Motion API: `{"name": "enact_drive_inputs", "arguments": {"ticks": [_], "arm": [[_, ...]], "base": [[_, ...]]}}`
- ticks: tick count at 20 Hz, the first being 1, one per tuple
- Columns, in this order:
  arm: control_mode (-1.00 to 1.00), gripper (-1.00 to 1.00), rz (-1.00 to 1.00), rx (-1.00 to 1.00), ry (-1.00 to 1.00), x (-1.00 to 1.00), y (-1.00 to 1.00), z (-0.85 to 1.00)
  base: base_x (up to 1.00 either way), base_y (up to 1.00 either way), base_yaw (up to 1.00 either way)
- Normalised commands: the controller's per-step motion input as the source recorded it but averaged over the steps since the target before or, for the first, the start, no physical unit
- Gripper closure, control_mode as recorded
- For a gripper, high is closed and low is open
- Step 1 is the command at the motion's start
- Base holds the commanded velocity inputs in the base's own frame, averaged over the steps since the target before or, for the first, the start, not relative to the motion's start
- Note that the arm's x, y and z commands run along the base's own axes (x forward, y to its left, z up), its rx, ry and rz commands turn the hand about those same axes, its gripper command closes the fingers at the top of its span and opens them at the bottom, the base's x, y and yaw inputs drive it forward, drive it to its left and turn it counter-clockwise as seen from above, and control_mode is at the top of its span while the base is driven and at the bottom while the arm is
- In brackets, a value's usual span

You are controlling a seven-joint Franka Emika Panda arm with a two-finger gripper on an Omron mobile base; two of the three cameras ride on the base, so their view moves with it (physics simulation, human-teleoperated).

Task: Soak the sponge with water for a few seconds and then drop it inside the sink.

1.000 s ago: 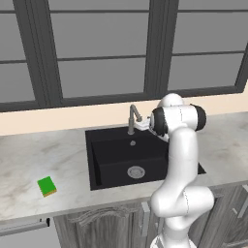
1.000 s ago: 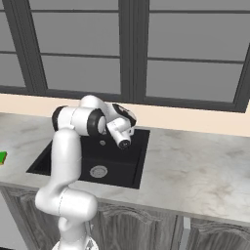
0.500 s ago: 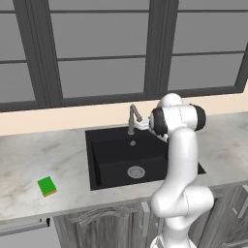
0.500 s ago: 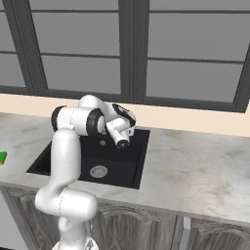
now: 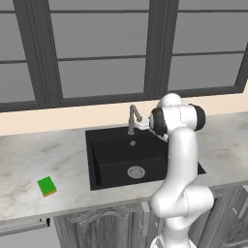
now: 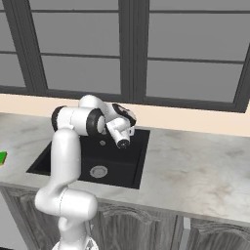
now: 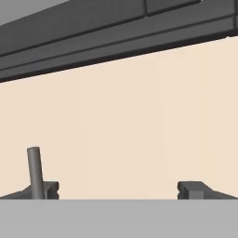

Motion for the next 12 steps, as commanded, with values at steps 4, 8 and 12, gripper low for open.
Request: {"name": "enact_drive_inputs", "arguments": {"ticks": [4,8,12], "arm": [[-1.0,-1.0,-0.01,0.0,0.0,0.15,-0.42,-0.16],[-1.0,-1.0,-0.03,0.03,0.0,0.1,-0.44,-0.26],[-1.0,-1.0,-0.04,0.03,0.0,0.06,-0.54,-0.26]], "base": [[0.0,0.0,0.0],[0.0,0.0,0.0],[0.0,0.0,0.0]]}}
